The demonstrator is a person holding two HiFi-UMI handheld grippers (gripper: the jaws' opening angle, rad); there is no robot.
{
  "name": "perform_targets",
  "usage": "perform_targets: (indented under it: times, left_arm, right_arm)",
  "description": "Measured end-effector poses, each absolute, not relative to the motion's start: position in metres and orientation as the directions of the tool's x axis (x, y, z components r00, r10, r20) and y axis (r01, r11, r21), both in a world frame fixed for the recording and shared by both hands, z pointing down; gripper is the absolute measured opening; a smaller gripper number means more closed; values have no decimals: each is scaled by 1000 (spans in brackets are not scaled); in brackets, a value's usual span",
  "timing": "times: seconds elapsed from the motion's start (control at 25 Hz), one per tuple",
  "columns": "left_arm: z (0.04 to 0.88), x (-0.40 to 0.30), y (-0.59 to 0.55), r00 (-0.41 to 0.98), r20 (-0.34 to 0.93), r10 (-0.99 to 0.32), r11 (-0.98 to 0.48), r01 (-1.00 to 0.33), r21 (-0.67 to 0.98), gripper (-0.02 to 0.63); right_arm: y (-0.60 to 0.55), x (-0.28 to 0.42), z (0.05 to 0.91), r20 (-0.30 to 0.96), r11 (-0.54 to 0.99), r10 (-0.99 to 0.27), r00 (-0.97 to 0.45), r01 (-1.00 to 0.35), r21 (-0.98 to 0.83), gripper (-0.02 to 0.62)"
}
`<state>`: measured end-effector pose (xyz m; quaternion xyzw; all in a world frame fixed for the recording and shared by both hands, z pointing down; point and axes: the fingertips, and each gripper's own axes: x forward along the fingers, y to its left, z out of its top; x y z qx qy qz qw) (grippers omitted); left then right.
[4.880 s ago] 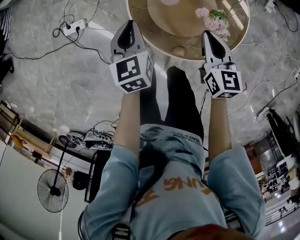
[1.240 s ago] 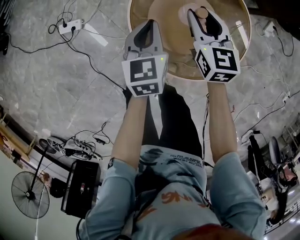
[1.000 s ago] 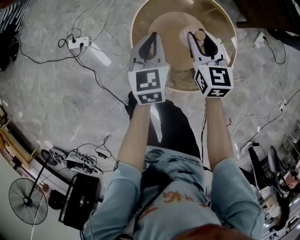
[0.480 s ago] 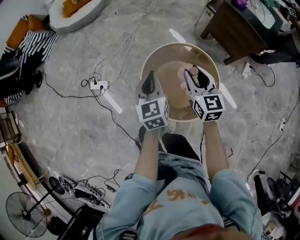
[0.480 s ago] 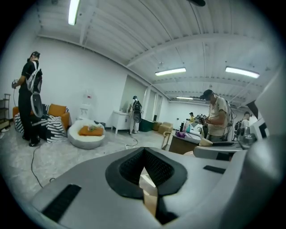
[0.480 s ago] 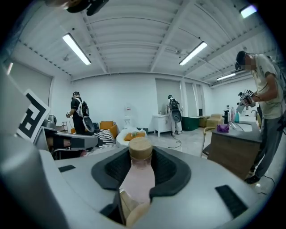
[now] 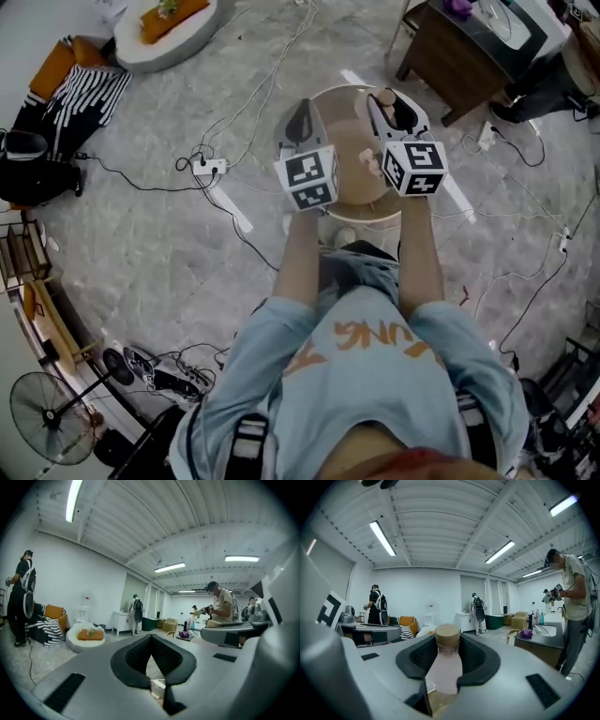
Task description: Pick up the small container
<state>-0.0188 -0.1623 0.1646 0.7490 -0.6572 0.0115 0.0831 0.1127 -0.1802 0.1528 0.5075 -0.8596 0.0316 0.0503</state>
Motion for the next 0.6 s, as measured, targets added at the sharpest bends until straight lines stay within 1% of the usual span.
perform_targets:
  times: [0.32,0.6]
  left_arm:
    - [130,-16,-160,179,78,-981,-176,-983,44,23]
    - [121,-12,-153,198,56,-979,-196,-980,40,23]
  right_arm:
    - [-176,110,125,90,506,-861,-501,-862,33,149]
    - [-167,106,115,62,520,-854,-516,-851,72,150]
